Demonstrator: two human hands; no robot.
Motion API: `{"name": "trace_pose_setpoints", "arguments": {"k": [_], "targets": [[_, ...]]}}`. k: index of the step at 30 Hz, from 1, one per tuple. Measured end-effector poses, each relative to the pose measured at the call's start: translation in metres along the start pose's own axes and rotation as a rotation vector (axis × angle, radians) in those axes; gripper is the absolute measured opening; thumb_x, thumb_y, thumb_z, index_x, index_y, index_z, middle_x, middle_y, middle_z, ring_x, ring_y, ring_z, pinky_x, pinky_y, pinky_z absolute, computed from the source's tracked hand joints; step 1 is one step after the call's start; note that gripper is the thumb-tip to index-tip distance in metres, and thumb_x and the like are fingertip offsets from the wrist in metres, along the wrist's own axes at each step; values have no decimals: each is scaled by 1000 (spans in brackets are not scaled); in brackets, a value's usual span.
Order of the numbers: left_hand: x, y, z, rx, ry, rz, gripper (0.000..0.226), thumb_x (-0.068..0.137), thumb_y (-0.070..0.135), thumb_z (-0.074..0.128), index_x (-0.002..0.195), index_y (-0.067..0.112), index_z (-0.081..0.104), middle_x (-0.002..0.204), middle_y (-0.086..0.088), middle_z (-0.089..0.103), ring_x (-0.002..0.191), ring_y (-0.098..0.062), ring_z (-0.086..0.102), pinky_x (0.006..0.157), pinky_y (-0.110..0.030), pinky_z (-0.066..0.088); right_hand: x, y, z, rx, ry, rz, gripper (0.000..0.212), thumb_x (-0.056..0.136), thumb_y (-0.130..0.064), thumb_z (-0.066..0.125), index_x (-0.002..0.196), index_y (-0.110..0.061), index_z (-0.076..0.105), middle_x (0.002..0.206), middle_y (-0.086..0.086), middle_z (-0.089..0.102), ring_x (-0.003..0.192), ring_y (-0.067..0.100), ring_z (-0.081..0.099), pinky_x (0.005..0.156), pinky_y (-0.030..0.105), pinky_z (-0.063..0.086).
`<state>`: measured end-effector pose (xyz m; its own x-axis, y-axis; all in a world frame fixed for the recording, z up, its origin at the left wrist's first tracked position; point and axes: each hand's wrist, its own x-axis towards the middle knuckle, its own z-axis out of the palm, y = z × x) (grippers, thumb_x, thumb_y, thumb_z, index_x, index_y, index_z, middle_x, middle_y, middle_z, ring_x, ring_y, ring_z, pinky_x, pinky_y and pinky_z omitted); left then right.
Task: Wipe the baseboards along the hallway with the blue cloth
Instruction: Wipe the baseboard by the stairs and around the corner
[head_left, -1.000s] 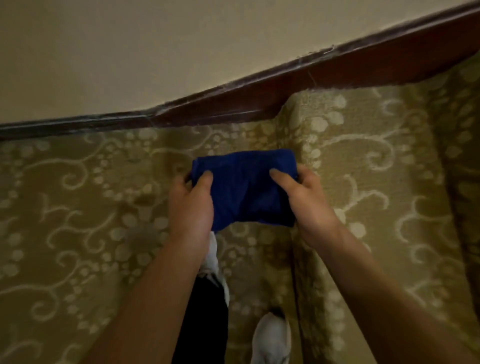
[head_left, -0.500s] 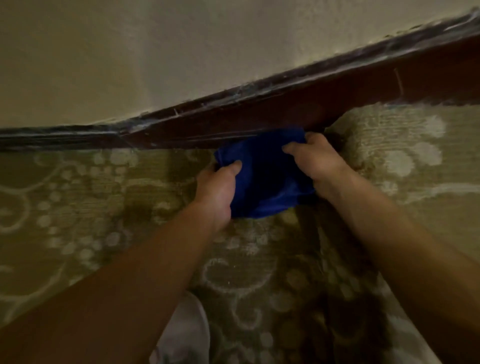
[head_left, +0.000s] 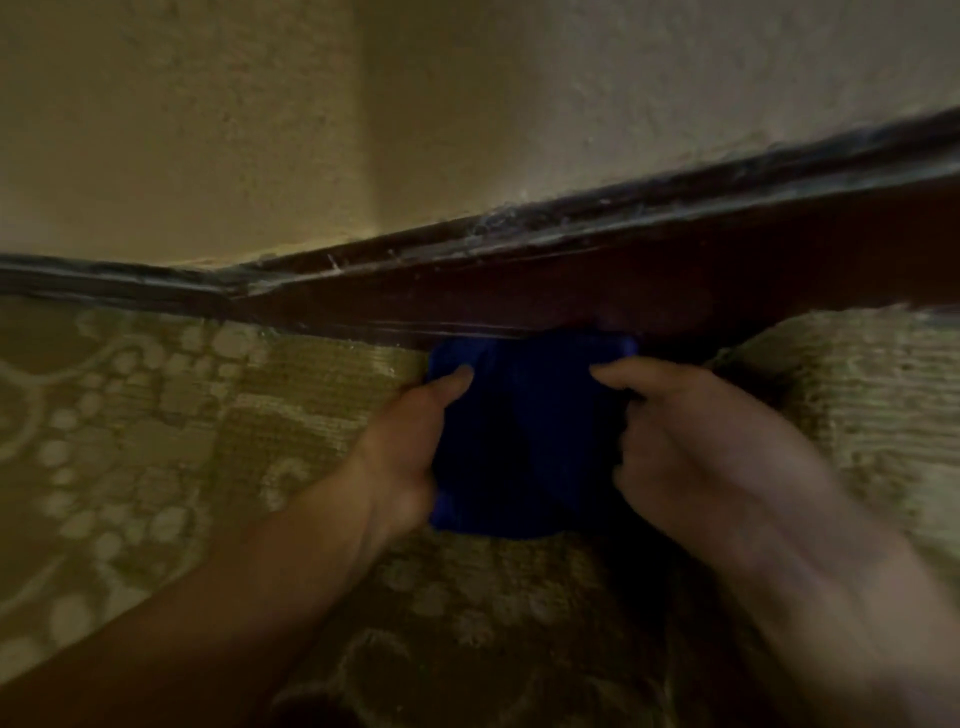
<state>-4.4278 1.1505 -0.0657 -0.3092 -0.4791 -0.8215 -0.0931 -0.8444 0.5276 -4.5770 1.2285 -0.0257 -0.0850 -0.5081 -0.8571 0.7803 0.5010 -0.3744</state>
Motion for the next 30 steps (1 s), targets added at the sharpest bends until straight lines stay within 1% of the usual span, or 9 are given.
{"name": "trace_pose_setpoints", "arguments": {"k": [2,4,7,11,14,21,23,25,30], "targets": [[-3,-1,9,-55,69,2,28,97,31,57,122,20,64,112,-8,74,91,-25,74,65,-34,59,-3,1,-5,30,-51,6,30,90,-22,60,119,-15,63,117,6,67,93,26,66,66,37,51],[-4,2,15,-67,127,5,34,95,34,59,125,18,64,117,-10,72,99,-29,72,78,-42,59,-9,0,-3,39,-59,-3,23,88,-23,63,109,-15,68,106,8,72,91,27,70,72,40,54],[-6,8,20,-71,173,65,36,91,33,65,120,12,67,115,-14,72,98,-33,72,88,-48,57,-9,-2,1,67,10,24,25,87,-22,66,111,-15,68,107,11,71,91,30,69,68,40,55],[-8,10,19,-82,234,112,47,84,33,72,125,12,61,111,-15,73,92,-35,73,75,-52,60,-9,0,-1,122,73,52,40,91,-17,61,131,-16,55,130,15,58,105,35,61,62,42,52],[-9,7,23,-110,223,116,63,76,35,75,132,15,54,116,-16,71,94,-37,72,74,-51,58,-14,0,-1,147,70,64,44,93,-15,56,136,-13,50,134,16,55,106,34,59,59,42,48],[-4,6,26,-65,266,97,42,88,34,67,125,16,60,112,-13,72,91,-35,73,66,-46,60,-14,5,0,218,64,31,32,96,-14,52,128,-12,55,124,14,61,89,29,62,65,40,51],[-9,8,28,-50,336,149,44,84,34,70,122,14,61,113,-14,71,91,-36,72,65,-52,61,-14,14,1,199,68,24,28,95,-16,53,122,-14,59,118,11,65,94,29,64,73,41,54],[-13,12,29,-11,394,194,39,88,30,69,119,8,62,110,-16,71,88,-37,73,65,-57,60,-17,21,4,198,45,25,24,96,-16,52,120,-16,59,112,8,66,94,27,65,69,37,53],[-21,17,27,-20,270,69,29,95,28,61,119,12,66,106,-8,76,87,-28,75,55,-34,60,-1,11,-2,240,70,-44,39,94,-26,58,132,-25,53,126,4,61,110,29,61,91,46,52]]}}
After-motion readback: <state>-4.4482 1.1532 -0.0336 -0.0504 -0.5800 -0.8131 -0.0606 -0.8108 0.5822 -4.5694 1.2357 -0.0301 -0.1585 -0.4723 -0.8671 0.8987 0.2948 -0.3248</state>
